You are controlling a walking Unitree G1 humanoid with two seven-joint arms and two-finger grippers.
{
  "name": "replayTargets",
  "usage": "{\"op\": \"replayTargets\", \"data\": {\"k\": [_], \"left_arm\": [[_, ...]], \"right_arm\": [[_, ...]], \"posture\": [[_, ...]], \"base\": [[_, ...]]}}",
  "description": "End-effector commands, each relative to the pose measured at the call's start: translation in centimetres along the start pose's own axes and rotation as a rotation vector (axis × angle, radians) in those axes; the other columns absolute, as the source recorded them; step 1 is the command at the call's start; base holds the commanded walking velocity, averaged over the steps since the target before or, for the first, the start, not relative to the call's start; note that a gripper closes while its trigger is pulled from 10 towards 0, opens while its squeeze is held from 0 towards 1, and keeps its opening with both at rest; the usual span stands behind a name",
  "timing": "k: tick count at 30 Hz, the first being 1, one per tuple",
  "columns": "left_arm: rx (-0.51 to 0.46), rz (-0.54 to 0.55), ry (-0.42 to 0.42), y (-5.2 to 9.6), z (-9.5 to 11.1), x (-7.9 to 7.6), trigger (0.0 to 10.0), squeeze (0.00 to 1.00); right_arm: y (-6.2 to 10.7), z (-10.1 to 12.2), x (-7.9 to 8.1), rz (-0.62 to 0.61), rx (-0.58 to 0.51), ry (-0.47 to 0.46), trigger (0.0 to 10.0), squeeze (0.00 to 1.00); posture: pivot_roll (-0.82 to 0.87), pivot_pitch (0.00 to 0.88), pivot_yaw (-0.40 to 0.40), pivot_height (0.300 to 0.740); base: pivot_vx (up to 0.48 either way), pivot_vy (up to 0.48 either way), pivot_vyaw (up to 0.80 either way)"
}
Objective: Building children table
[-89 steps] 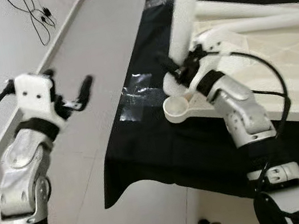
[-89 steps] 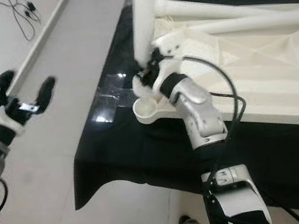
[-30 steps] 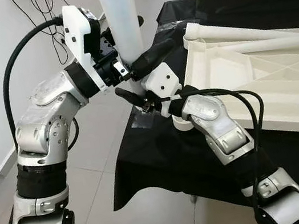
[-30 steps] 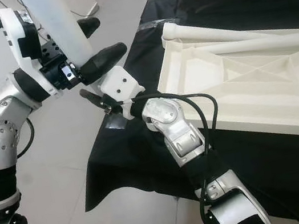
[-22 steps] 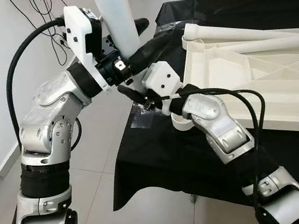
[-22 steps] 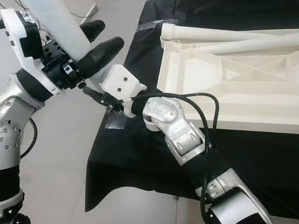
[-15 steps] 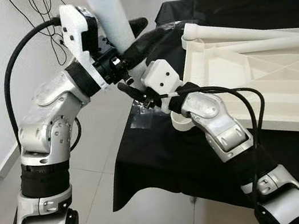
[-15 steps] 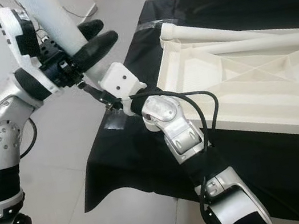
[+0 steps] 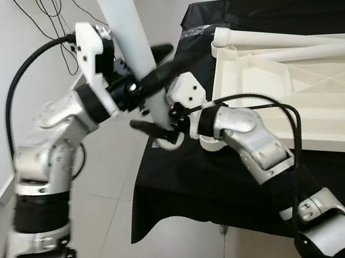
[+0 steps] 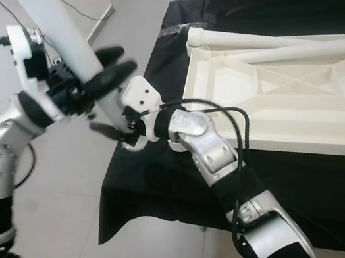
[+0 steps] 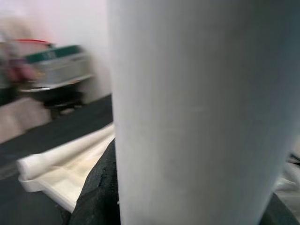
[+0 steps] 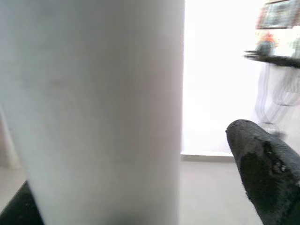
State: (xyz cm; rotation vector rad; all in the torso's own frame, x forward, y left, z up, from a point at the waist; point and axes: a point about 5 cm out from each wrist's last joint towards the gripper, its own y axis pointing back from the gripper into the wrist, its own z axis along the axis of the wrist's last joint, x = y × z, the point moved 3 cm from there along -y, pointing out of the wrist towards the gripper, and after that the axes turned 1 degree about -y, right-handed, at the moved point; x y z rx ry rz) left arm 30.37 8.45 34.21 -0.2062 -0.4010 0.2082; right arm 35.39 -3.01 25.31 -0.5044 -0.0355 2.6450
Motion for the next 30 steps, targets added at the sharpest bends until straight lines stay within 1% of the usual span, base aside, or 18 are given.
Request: {"op": "replayTargets", "data": {"k": [1, 2, 3, 5, 6, 9, 13, 14, 15, 16, 18, 21, 22, 24, 28, 30], "left_arm": [[-0.026, -0.235, 0.077, -0.8, -0.2, -2.9, 0.0, 0.00], [-0.019, -0.305, 0.101, -0.6, -0.3, -3.6, 0.0, 0.00], [-0.019, -0.305, 0.101, -0.6, -0.3, -3.6, 0.0, 0.00], [-0.011, -0.396, 0.126, -0.3, -0.4, -4.7, 0.0, 0.00], [-0.011, -0.396, 0.126, -0.3, -0.4, -4.7, 0.0, 0.00], [-0.010, -0.444, 0.136, -0.2, -0.4, -5.4, 0.0, 0.00], [-0.009, -0.464, 0.138, -0.1, -0.5, -5.6, 0.0, 0.00], [-0.008, -0.473, 0.137, -0.1, -0.5, -5.7, 0.0, 0.00], [-0.008, -0.473, 0.137, -0.1, -0.5, -5.7, 0.0, 0.00], [-0.007, -0.483, 0.133, -0.1, -0.5, -5.8, 0.0, 0.00], [-0.005, -0.490, 0.130, 0.0, -0.5, -5.8, 0.0, 0.00], [-0.001, -0.506, 0.123, 0.0, -0.5, -5.8, 0.0, 0.00], [-0.001, -0.506, 0.123, 0.0, -0.5, -5.8, 0.0, 0.00], [0.000, -0.515, 0.121, 0.1, -0.5, -5.9, 0.0, 0.00], [-0.001, -0.520, 0.117, 0.0, -0.4, -5.9, 0.0, 0.00], [-0.005, -0.501, 0.096, -0.1, -0.3, -5.7, 0.0, 0.00]], "right_arm": [[-1.0, 0.7, 1.0, 0.104, -0.012, 0.011, 10.0, 0.75], [-1.0, 0.4, 1.5, 0.160, 0.004, 0.008, 10.0, 0.00], [-1.0, 0.4, 1.5, 0.160, 0.004, 0.008, 10.0, 0.00], [-1.2, 0.2, 2.2, 0.215, 0.007, -0.009, 10.0, 0.00], [-1.2, 0.2, 2.2, 0.215, 0.007, -0.009, 10.0, 0.00], [-1.5, 0.4, 2.7, 0.233, -0.014, -0.035, 10.0, 0.00], [-1.5, 0.5, 3.0, 0.251, -0.025, -0.053, 10.0, 0.00], [-1.5, 0.5, 3.2, 0.262, -0.031, -0.067, 1.0, 0.00], [-1.5, 0.5, 3.2, 0.262, -0.031, -0.067, 1.0, 0.00], [-1.4, 0.5, 3.5, 0.281, -0.032, -0.082, 0.0, 0.00], [-1.3, 0.3, 3.7, 0.295, -0.025, -0.096, 0.0, 0.00], [-1.0, -0.3, 3.9, 0.314, 0.023, -0.109, 0.0, 0.00], [-1.0, -0.3, 3.9, 0.314, 0.023, -0.109, 0.0, 0.00], [-0.9, -0.7, 3.8, 0.309, 0.051, -0.112, 0.0, 0.00], [-0.9, -1.1, 3.6, 0.294, 0.070, -0.120, 0.0, 0.00], [-1.0, -1.3, 3.5, 0.273, 0.081, -0.124, 0.0, 0.00]], "posture": [[-0.01, 0.104, 0.047, 0.740], [-0.01, 0.102, 0.044, 0.740], [-0.01, 0.102, 0.044, 0.740], [-0.01, 0.106, 0.041, 0.740], [-0.01, 0.106, 0.041, 0.740], [-0.01, 0.107, 0.039, 0.740], [-0.01, 0.109, 0.038, 0.740], [-0.01, 0.109, 0.038, 0.740], [-0.01, 0.109, 0.038, 0.740], [-0.02, 0.112, 0.037, 0.740], [-0.02, 0.112, 0.036, 0.740], [-0.02, 0.113, 0.036, 0.740], [-0.02, 0.113, 0.036, 0.740], [-0.03, 0.115, 0.038, 0.740], [-0.03, 0.116, 0.038, 0.740], [-0.03, 0.119, 0.033, 0.740]], "base": [[0.000, 0.000, 0.00], [0.000, 0.000, 0.00], [0.000, 0.000, 0.00], [0.000, 0.000, 0.00], [0.000, 0.000, 0.00], [0.000, 0.000, 0.00], [0.000, 0.000, 0.00], [0.000, 0.000, 0.00], [0.000, 0.000, 0.00], [0.000, 0.000, 0.00], [0.000, 0.000, 0.00], [0.000, 0.000, 0.00], [0.000, 0.000, 0.00], [0.000, 0.000, 0.00], [0.000, 0.000, 0.00], [0.000, 0.000, 0.00]]}}
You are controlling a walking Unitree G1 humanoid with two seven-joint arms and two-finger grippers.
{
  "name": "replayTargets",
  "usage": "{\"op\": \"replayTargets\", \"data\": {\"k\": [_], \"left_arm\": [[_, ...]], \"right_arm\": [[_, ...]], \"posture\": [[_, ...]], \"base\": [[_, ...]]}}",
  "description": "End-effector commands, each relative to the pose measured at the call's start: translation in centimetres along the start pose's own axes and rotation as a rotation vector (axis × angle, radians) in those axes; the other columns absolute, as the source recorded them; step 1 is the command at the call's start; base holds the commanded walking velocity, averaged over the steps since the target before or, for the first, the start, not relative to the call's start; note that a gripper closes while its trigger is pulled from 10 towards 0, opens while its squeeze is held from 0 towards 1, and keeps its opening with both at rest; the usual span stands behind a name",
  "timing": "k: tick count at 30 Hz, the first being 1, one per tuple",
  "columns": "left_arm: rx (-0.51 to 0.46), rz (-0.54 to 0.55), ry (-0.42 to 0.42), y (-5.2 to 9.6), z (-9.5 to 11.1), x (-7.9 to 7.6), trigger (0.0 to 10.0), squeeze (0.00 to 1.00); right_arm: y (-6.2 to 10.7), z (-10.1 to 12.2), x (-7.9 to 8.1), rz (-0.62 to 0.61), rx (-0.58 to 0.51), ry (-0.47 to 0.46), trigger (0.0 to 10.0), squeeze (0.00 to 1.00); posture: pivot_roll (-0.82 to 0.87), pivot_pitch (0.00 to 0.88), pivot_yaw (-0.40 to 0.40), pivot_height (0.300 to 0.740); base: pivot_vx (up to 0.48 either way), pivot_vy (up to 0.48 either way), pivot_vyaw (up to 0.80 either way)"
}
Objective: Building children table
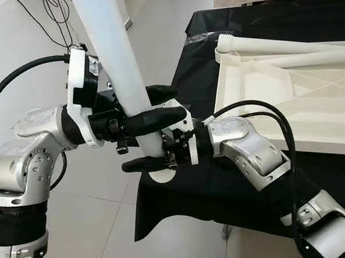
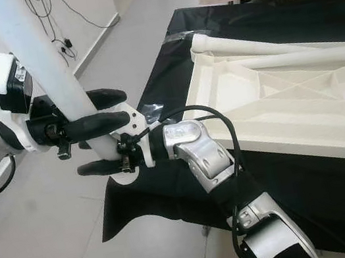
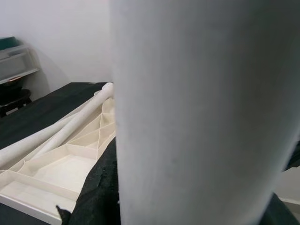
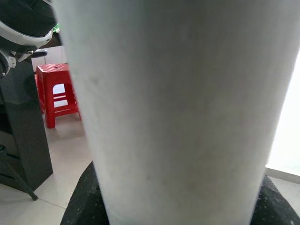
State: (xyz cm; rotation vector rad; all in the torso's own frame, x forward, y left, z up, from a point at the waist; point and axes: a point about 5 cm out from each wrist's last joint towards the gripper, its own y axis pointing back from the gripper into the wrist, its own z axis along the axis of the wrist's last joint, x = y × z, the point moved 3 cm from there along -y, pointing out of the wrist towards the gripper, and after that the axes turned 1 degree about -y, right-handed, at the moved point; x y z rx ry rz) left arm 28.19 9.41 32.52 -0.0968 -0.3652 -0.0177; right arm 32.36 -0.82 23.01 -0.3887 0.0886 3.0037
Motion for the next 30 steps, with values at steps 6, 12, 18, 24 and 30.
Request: {"op": "replayTargets", "data": {"k": [6, 12, 18, 24, 30], "left_arm": [[-0.087, -0.171, 0.077, -2.6, 0.0, -1.6, 10.0, 0.36], [-0.101, -0.048, 0.058, -1.9, 0.0, -0.2, 10.0, 1.00], [-0.096, 0.253, -0.015, 0.7, -0.1, 3.0, 10.0, 1.00], [-0.110, 0.555, -0.113, 4.5, 1.4, 6.0, 10.0, 1.00], [-0.187, 1.026, -0.149, 11.6, 2.7, 8.4, 10.0, 1.00]], "right_arm": [[-0.1, -0.4, -1.7, -0.152, 0.028, -0.033, 0.0, 0.00], [0.6, -0.3, -3.1, -0.264, 0.017, -0.048, 0.0, 0.00], [2.0, -0.1, -5.1, -0.423, -0.017, -0.068, 0.0, 0.00], [3.4, 0.1, -6.7, -0.565, -0.055, -0.088, 0.0, 0.00], [6.9, 0.8, -10.0, -0.880, -0.156, -0.140, 0.0, 0.00]], "posture": [[-0.04, 0.120, 0.031, 0.740], [-0.04, 0.122, 0.033, 0.740], [-0.05, 0.125, 0.033, 0.740], [-0.04, 0.130, 0.032, 0.740], [-0.01, 0.148, 0.040, 0.740]], "base": [[0.000, 0.000, 0.00], [0.000, 0.000, 0.00], [0.000, 0.000, 0.00], [0.000, 0.000, 0.00], [0.000, 0.000, 0.00]]}}
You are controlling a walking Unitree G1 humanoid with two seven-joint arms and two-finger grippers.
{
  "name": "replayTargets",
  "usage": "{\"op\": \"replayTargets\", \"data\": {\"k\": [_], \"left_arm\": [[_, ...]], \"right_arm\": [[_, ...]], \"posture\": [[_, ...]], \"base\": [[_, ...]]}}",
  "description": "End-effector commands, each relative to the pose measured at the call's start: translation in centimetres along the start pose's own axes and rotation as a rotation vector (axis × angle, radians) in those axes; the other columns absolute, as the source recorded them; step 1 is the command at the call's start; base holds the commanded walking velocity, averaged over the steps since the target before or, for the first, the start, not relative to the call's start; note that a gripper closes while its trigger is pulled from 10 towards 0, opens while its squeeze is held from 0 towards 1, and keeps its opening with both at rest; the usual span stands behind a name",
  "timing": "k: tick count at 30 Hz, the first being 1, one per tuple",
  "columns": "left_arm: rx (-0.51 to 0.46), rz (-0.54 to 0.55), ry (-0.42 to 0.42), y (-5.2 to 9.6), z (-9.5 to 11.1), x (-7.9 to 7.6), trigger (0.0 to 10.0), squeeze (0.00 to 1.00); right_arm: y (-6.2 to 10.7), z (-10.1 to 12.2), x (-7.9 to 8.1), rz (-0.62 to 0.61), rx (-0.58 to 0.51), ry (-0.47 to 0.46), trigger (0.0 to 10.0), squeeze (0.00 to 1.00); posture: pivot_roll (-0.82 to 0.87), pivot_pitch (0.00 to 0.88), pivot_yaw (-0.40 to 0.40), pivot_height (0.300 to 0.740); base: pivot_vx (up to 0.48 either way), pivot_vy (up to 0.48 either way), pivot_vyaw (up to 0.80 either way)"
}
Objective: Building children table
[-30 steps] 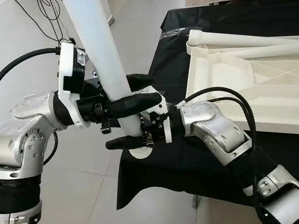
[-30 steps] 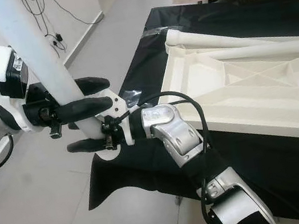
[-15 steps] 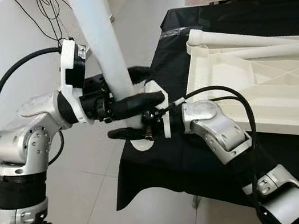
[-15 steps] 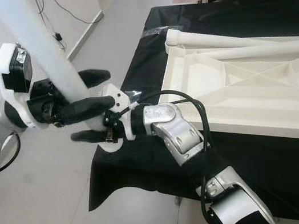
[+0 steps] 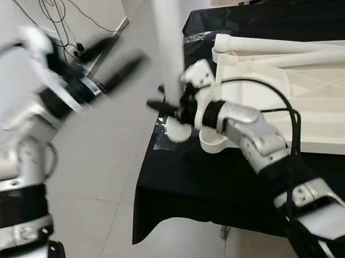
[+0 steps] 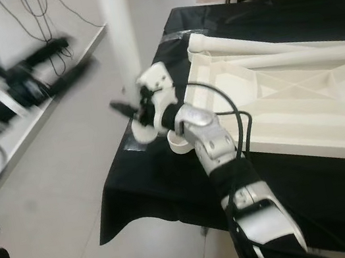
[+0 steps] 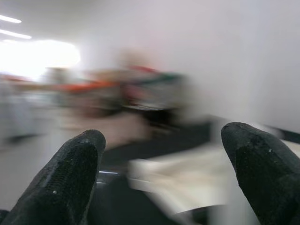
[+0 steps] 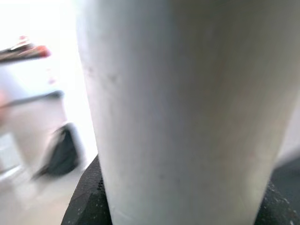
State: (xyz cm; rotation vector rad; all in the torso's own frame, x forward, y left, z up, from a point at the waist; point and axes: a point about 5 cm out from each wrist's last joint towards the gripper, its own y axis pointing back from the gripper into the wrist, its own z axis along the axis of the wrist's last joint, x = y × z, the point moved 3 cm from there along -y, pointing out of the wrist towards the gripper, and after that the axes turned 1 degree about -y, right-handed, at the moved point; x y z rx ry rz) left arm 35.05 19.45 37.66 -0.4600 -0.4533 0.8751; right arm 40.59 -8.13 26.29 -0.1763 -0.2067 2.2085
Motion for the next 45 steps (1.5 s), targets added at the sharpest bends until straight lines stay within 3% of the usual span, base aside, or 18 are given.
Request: {"op": "replayTargets", "data": {"k": [1, 3, 7, 8, 9, 11, 12, 13, 14, 15, 16, 17, 18, 19, 27, 31, 34, 45], "left_arm": [[0.022, 0.098, -0.005, 1.1, -0.5, 1.5, 10.0, 1.00], [0.062, 0.145, 0.003, 2.2, -1.4, 1.6, 10.0, 1.00], [0.112, 0.135, 0.029, 3.2, -2.7, 0.2, 10.0, 1.00], [0.136, 0.115, 0.053, 3.7, -3.5, -0.6, 10.0, 0.42], [0.181, 0.064, 0.068, 4.3, -4.5, -2.3, 10.0, 0.00], [0.181, 0.064, 0.068, 4.3, -4.5, -2.3, 10.0, 0.00], [0.229, 0.012, 0.092, 5.0, -5.8, -4.2, 10.0, 0.00], [0.229, 0.012, 0.092, 5.0, -5.8, -4.2, 10.0, 0.00], [0.289, -0.041, 0.121, 5.9, -7.5, -6.7, 10.0, 0.00], [0.289, -0.041, 0.121, 5.9, -7.5, -6.7, 10.0, 0.00], [0.352, -0.079, 0.137, 6.9, -9.2, -9.1, 10.0, 0.00], [0.352, -0.079, 0.137, 6.9, -9.2, -9.1, 10.0, 0.00], [0.449, -0.084, 0.145, 8.8, -11.8, -12.4, 10.0, 0.00], [0.475, -0.070, 0.144, 9.5, -12.5, -13.1, 10.0, 0.00], [0.593, 0.050, 0.161, 12.7, -14.2, -14.7, 10.0, 0.00], [0.600, 0.052, 0.149, 12.9, -14.0, -14.8, 10.0, 0.00], [0.604, 0.016, 0.063, 13.3, -13.5, -15.7, 10.0, 0.00], [0.584, -0.038, -0.016, 13.7, -12.3, -17.0, 10.0, 0.00]], "right_arm": [[-0.1, 0.4, -0.6, -0.053, -0.035, -0.027, 0.0, 0.00], [0.3, 0.9, -2.3, -0.158, -0.067, -0.048, 0.0, 0.00], [0.7, 1.2, -3.3, -0.216, -0.083, -0.053, 0.0, 0.00], [0.8, 1.3, -3.5, -0.222, -0.091, -0.057, 4.0, 0.00], [0.9, 1.6, -3.2, -0.187, -0.114, -0.065, 8.9, 0.00], [0.9, 1.6, -3.2, -0.187, -0.114, -0.065, 8.9, 0.00], [0.9, 2.2, -2.5, -0.121, -0.153, -0.079, 10.0, 0.00], [0.9, 2.2, -2.5, -0.121, -0.153, -0.079, 10.0, 0.00], [0.9, 2.8, -1.6, -0.032, -0.191, -0.082, 10.0, 0.00], [0.9, 2.8, -1.6, -0.032, -0.191, -0.082, 10.0, 0.00], [1.0, 3.5, -0.7, 0.060, -0.225, -0.067, 10.0, 0.00], [1.0, 3.5, -0.7, 0.060, -0.225, -0.067, 10.0, 0.00], [1.4, 3.7, 0.3, 0.204, -0.226, -0.002, 10.0, 0.00], [1.6, 3.7, 0.4, 0.245, -0.219, 0.020, 10.0, 0.00], [2.7, 3.8, -0.6, 0.363, -0.162, 0.076, 10.0, 0.00], [2.8, 3.7, -1.0, 0.378, -0.139, 0.090, 10.0, 0.00], [4.0, 3.9, -1.7, 0.465, -0.103, 0.086, 10.0, 0.00], [7.1, 5.1, -2.2, 0.666, -0.048, 0.077, 10.0, 0.00]], "posture": [[-0.01, 0.148, 0.040, 0.740], [0.01, 0.184, 0.039, 0.740], [0.02, 0.225, 0.047, 0.740], [0.02, 0.230, 0.049, 0.740], [0.03, 0.252, 0.055, 0.740], [0.03, 0.252, 0.055, 0.740], [0.03, 0.269, 0.059, 0.740], [0.03, 0.269, 0.059, 0.740], [0.04, 0.290, 0.064, 0.740], [0.04, 0.290, 0.064, 0.740], [0.04, 0.313, 0.068, 0.740], [0.04, 0.313, 0.068, 0.740], [0.05, 0.341, 0.073, 0.740], [0.05, 0.344, 0.073, 0.740], [0.05, 0.396, 0.088, 0.740], [0.05, 0.404, 0.089, 0.740], [0.05, 0.433, 0.096, 0.740], [0.04, 0.483, 0.102, 0.740]], "base": [[0.000, 0.000, 0.00], [0.000, 0.000, 0.00], [0.000, 0.000, 0.00], [0.000, 0.000, 0.00], [0.000, 0.000, 0.00], [0.000, 0.000, 0.00], [0.000, 0.000, 0.00], [0.000, 0.000, 0.00], [0.000, 0.000, 0.00], [0.000, 0.000, 0.00], [0.000, 0.000, 0.00], [0.000, 0.000, 0.00], [0.000, 0.000, 0.00], [0.000, 0.000, 0.00], [0.000, 0.000, 0.00], [0.000, 0.000, 0.00], [0.000, 0.000, 0.00], [0.000, 0.000, 0.00]]}}
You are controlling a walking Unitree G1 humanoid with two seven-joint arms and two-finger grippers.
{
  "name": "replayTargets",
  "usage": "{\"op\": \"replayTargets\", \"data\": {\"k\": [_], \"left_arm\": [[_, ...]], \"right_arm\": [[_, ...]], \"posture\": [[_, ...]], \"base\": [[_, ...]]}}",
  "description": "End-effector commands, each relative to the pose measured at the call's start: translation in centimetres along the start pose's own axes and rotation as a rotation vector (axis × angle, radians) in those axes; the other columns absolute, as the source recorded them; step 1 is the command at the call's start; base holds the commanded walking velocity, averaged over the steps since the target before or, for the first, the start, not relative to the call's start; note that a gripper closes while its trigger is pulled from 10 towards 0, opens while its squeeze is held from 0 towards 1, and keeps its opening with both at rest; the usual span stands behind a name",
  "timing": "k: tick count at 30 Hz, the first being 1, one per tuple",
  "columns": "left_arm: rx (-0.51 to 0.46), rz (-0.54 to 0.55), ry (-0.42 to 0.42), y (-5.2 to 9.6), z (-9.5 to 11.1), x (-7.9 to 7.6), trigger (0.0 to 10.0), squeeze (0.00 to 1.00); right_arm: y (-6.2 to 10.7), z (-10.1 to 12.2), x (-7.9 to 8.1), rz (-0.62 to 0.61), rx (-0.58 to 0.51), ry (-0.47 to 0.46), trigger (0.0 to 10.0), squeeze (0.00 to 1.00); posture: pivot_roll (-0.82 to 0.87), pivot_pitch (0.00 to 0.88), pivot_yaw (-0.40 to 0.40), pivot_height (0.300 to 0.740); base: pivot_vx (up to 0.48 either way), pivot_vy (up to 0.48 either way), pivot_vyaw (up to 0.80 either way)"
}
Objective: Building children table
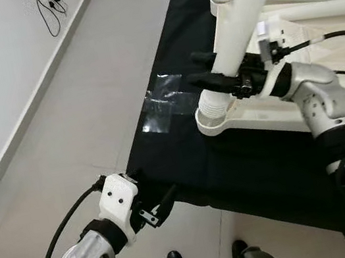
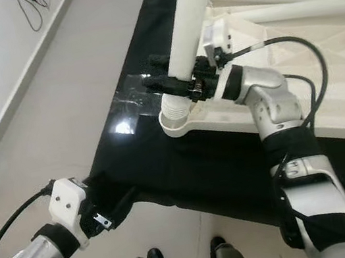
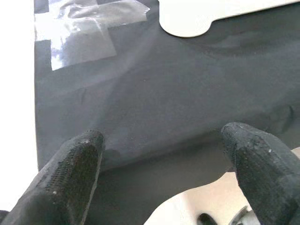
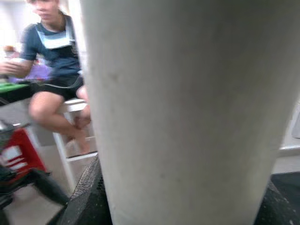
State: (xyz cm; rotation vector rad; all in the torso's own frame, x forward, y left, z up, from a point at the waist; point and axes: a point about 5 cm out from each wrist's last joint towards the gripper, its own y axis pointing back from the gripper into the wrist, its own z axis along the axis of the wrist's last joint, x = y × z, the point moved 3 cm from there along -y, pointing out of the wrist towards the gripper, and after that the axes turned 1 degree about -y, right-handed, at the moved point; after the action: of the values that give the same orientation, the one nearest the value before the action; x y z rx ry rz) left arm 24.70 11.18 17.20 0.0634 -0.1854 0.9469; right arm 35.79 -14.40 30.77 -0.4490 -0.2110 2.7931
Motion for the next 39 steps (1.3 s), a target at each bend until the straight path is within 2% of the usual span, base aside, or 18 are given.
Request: {"op": "replayTargets", "data": {"k": [1, 8, 10, 11, 14, 17, 19, 24, 30, 39], "left_arm": [[0.015, -0.021, -0.027, 0.6, -0.1, -0.7, 10.0, 0.00], [0.012, -0.038, -0.045, 0.8, 0.1, -1.3, 10.0, 0.00], [0.009, -0.047, -0.058, 0.9, 0.2, -1.6, 10.0, 0.00], [0.009, -0.047, -0.058, 0.9, 0.2, -1.6, 10.0, 0.00], [0.003, -0.052, -0.063, 0.8, 0.2, -1.9, 10.0, 0.00], [0.000, -0.055, -0.064, 0.7, 0.2, -2.1, 10.0, 0.00], [-0.006, -0.061, -0.066, 0.4, 0.2, -2.3, 10.0, 0.00], [-0.011, -0.067, -0.061, 0.2, 0.2, -2.4, 10.0, 0.00], [-0.018, -0.084, -0.065, 0.0, 0.2, -2.7, 10.0, 0.00], [-0.020, -0.098, -0.079, 0.0, 0.2, -2.9, 10.0, 0.00]], "right_arm": [[0.4, -0.7, 0.6, 0.050, 0.026, -0.037, 10.0, 0.00], [0.3, -1.4, 1.3, 0.118, 0.082, -0.024, 10.0, 0.00], [-0.6, -1.7, 2.2, 0.170, 0.091, -0.025, 10.0, 0.00], [-0.6, -1.7, 2.2, 0.170, 0.091, -0.025, 10.0, 0.00], [-2.0, -2.0, 2.7, 0.192, 0.067, -0.034, 10.0, 0.00], [-2.7, -2.0, 2.9, 0.198, 0.051, -0.039, 10.0, 0.00], [-3.9, -1.8, 3.0, 0.213, 0.031, -0.035, 10.0, 0.00], [-5.0, -1.8, 3.0, 0.222, 0.041, -0.014, 10.0, 0.00], [-5.2, -2.0, 2.5, 0.220, 0.074, 0.000, 10.0, 0.00], [-4.5, -1.9, 1.9, 0.230, 0.118, -0.002, 10.0, 0.00]], "posture": [[0.04, 0.483, 0.102, 0.740], [0.05, 0.496, 0.101, 0.740], [0.04, 0.496, 0.097, 0.740], [0.04, 0.496, 0.097, 0.740], [0.03, 0.494, 0.089, 0.740], [0.03, 0.491, 0.084, 0.740], [0.03, 0.483, 0.075, 0.740], [0.02, 0.473, 0.064, 0.740], [0.02, 0.466, 0.054, 0.740], [0.01, 0.457, 0.056, 0.740]], "base": [[0.000, 0.000, 0.00], [0.000, 0.000, 0.00], [0.000, 0.000, 0.00], [0.000, 0.000, 0.00], [0.000, 0.000, 0.00], [0.000, 0.000, 0.00], [0.000, 0.000, 0.00], [0.000, 0.000, 0.00], [0.000, 0.000, 0.00], [0.000, 0.000, 0.00]]}}
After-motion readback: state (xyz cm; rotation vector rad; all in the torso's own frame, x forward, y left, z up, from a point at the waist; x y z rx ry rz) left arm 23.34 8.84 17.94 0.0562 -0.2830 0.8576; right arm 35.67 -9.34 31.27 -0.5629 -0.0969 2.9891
